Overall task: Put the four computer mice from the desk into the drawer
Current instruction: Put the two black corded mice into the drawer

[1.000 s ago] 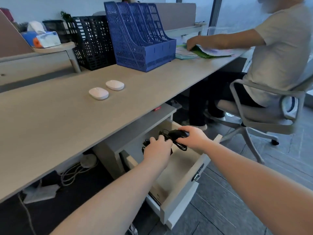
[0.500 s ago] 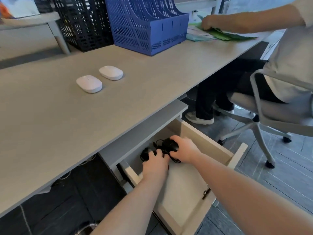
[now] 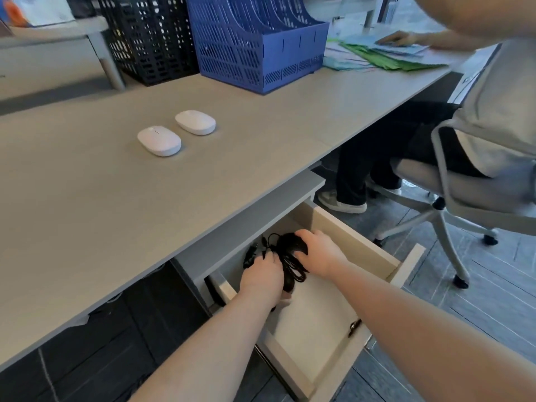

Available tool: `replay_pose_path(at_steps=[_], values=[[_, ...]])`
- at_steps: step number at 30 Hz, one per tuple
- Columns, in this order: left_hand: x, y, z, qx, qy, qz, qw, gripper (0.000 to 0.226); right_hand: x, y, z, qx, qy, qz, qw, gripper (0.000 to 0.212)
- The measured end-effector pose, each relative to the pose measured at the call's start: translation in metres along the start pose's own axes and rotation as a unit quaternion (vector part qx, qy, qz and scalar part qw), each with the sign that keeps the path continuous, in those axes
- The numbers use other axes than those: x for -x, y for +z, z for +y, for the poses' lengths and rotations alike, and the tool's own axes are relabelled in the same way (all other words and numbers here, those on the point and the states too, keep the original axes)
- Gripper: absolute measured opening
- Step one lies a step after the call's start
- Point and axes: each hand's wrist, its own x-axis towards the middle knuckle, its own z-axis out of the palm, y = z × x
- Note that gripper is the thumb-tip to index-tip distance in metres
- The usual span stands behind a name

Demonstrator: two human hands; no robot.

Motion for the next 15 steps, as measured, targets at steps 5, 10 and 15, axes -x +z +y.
replay_pose_path(at_steps=[5,10,15], values=[[0.034,-0.061,0.009,-0.090,0.064,0.036,0.993,0.022,0.029,-0.053,-0.035,-0.022,-0.083,0.159,0.984,0.031],[0.078,-0.149,-0.007,-0.040,0.080,0.166,0.982,0.015,0.042,-0.100,-0.094,-0.122,-0.186,0.310,0.924,0.021],[0.086,-0.190,-0.077,-0.003,-0.035,0.291,0.956,0.013,0.005,-0.114,-0.148,-0.130,-0.205,0.266,0.933,0.020]])
